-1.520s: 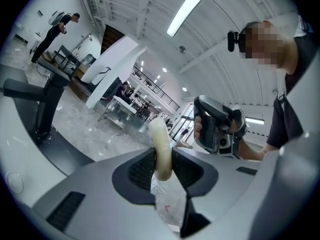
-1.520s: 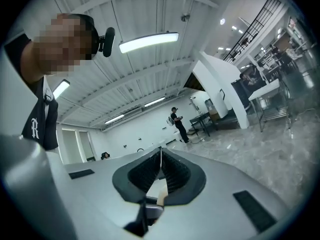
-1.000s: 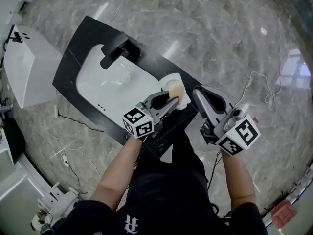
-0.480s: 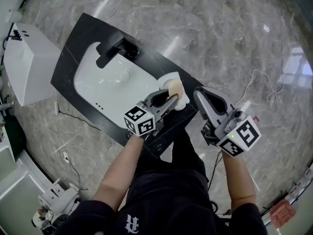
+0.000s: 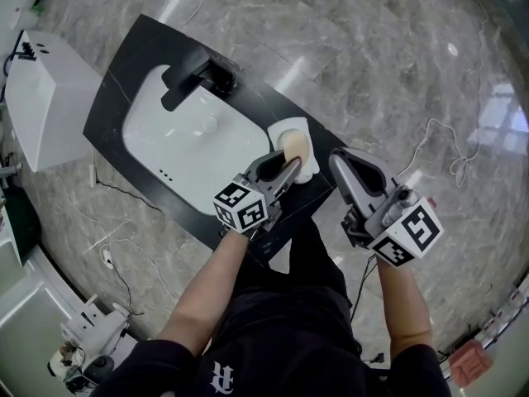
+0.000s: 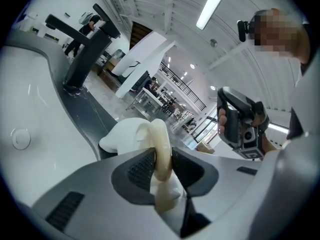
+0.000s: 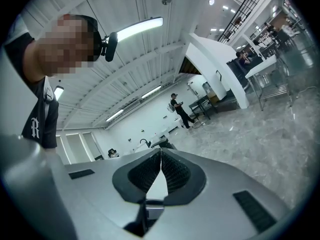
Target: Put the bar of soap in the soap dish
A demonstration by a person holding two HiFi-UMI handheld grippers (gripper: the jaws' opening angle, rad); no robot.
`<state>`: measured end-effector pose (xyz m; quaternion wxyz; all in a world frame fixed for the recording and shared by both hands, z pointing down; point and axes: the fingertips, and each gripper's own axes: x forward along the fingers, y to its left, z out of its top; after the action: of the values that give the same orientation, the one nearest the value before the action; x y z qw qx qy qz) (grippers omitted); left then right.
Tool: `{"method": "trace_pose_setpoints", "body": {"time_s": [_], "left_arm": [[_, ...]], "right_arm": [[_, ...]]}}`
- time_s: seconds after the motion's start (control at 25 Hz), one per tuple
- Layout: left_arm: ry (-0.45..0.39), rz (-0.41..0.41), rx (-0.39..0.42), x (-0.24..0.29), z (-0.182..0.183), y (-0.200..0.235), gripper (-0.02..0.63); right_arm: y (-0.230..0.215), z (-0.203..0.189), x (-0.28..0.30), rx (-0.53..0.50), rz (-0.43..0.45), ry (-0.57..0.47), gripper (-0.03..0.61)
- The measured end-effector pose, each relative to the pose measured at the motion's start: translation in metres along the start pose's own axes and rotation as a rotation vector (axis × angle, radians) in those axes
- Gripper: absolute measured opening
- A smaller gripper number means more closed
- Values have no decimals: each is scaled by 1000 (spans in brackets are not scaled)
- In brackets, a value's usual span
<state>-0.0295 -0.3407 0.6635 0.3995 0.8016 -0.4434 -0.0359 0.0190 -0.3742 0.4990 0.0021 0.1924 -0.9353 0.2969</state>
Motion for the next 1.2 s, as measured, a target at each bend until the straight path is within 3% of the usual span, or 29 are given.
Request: {"method": "trace_pose_setpoints", "body": {"time_s": [0.12,0.36,0.84,1.04,1.2], "left_arm": [[12,33,-18,-2,-1,4,107],[124,97,-33,-4,-2,7,107],[153,236,78,-25,9,20,107],[117,215,122,-37,29,3,106],[59,132,199,-38,58,-36,49]], "right_arm": [[1,1,1,-1,8,1,9],[4,1,5,3,25,9,9],[7,-6,12,7,40,22,9],[14,-12,20,-15,15,31,9],[20,-9,22,-39,-9,29,9]]}}
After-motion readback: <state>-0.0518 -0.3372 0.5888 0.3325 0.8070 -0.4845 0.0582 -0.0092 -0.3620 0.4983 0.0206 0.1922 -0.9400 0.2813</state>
